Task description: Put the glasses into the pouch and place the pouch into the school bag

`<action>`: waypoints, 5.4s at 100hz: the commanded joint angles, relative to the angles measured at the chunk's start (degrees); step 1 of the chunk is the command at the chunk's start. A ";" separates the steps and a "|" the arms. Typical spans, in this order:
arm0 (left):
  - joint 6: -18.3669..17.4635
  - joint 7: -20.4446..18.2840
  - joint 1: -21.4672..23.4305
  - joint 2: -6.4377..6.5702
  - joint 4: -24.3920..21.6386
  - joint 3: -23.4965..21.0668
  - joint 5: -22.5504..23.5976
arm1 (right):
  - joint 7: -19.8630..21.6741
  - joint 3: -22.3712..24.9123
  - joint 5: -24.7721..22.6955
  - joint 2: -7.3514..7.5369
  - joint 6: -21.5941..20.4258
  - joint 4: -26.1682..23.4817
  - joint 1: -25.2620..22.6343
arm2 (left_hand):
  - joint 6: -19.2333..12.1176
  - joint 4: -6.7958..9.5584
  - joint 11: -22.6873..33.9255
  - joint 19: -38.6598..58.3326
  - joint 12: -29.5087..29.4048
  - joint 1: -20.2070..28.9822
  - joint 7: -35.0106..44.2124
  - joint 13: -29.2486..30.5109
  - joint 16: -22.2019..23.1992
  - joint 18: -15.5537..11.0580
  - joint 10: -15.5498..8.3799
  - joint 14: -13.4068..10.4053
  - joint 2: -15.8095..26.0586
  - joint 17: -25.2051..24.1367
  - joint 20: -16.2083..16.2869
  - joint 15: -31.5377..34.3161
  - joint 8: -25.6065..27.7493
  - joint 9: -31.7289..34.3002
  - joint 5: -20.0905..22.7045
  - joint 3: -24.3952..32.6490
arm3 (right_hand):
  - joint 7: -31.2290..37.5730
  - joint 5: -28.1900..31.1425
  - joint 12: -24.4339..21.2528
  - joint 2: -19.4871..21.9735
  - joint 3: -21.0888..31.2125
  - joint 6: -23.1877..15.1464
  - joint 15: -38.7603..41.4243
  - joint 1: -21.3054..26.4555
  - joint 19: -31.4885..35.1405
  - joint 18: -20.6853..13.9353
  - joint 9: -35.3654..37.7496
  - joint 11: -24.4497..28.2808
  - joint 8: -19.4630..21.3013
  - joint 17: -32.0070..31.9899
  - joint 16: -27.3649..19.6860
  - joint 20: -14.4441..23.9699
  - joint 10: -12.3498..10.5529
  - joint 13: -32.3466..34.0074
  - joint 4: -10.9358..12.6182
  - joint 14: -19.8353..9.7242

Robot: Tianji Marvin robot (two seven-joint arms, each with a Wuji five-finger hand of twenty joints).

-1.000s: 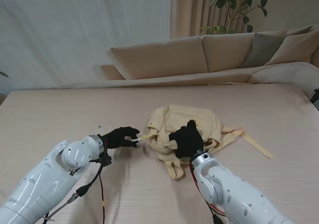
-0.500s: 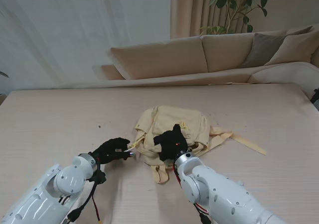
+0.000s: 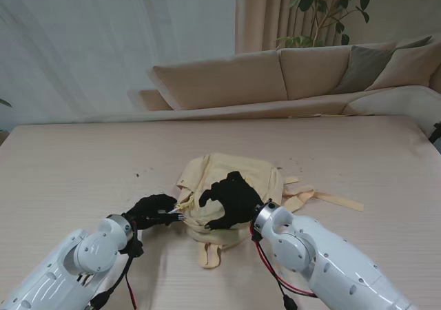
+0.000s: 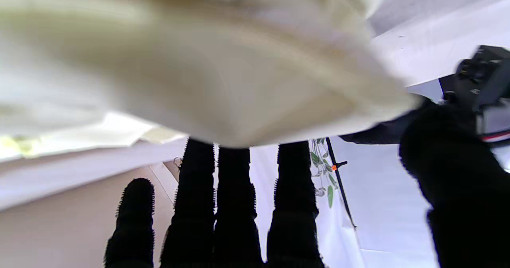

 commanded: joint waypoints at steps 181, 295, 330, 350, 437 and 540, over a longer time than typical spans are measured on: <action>-8.00 0.33 -16.62 -2.25 14.67 9.99 -8.98 | -36.87 -7.41 15.02 -17.63 39.46 47.54 17.37 | -0.93 -0.53 1.20 11.06 1.26 -3.51 1.18 1.94 1.54 4.87 -0.70 0.95 -0.24 0.49 0.20 2.40 2.13 1.54 3.05 4.15 | 21.42 29.12 13.19 -17.11 20.86 2.23 12.93 25.35 19.37 3.75 36.04 11.29 -2.58 4.65 1.41 -4.46 7.86 24.36 -8.70 6.72; -10.55 2.25 -13.81 -1.83 14.76 8.80 -5.63 | -0.20 -3.92 -7.13 0.45 9.64 17.46 15.15 | -1.73 -0.81 1.35 13.78 1.35 -4.38 1.41 2.13 1.59 5.15 -0.72 1.23 -0.41 0.35 -1.31 2.92 2.74 1.63 2.77 5.31 | -0.41 -25.73 -5.81 -9.49 8.92 0.47 -17.93 9.27 -5.00 -4.03 -22.65 -11.62 -11.36 -0.44 -9.13 -9.43 -11.07 -12.39 0.39 -7.97; -8.82 3.00 -11.95 -1.64 12.29 7.75 -3.79 | 3.97 -18.41 1.00 -2.53 12.08 25.61 25.20 | -1.73 -0.84 1.35 13.96 1.37 -4.30 1.31 2.19 1.55 5.15 -0.76 1.16 -0.38 0.27 -1.67 2.92 3.09 1.65 2.66 5.35 | -24.57 -25.63 -11.52 -19.04 15.13 1.89 -22.38 1.67 -14.22 -4.85 -22.35 -27.33 -10.75 -0.94 -11.74 -4.63 -10.99 -16.53 -2.45 -10.13; -8.86 3.07 -11.81 -1.58 11.98 7.58 -3.40 | 8.70 -22.86 3.46 -2.79 11.87 26.67 27.33 | -1.83 -0.85 1.30 13.99 1.36 -4.32 1.22 2.16 1.53 5.15 -0.83 1.21 -0.38 0.28 -1.83 2.90 3.20 1.52 2.68 5.37 | -11.23 -25.76 -5.56 -18.09 14.40 -2.58 -20.98 2.09 -15.02 -3.67 -22.18 -12.07 -5.26 -1.08 -10.94 -2.73 -12.78 -13.79 -1.95 -9.28; -9.52 0.41 -9.61 -0.46 10.30 4.57 -1.57 | -7.00 -26.77 4.03 -7.14 15.12 39.51 28.93 | -2.13 -0.83 1.44 14.45 1.41 -4.49 1.33 2.41 1.56 5.26 -0.78 1.32 0.15 0.34 -2.06 3.09 3.43 1.70 2.43 4.96 | 21.33 32.28 11.16 -17.81 29.30 -7.48 8.72 22.84 13.61 2.23 29.37 11.45 8.96 2.04 1.90 -8.90 2.51 17.74 -10.30 -1.59; -7.63 2.86 -4.59 -1.19 5.11 3.67 -4.10 | -8.53 -11.76 -5.71 -2.04 20.63 26.97 21.21 | -0.84 -0.54 1.44 17.77 1.51 -3.52 1.12 3.43 1.55 5.69 -0.41 2.02 -0.21 0.11 -2.32 3.41 2.77 3.01 3.10 4.75 | 0.98 -5.18 0.72 -3.60 11.50 -3.98 -0.12 10.43 -3.81 -0.43 -3.97 2.35 1.53 -1.03 -0.24 -4.91 -3.83 -2.59 4.01 -2.95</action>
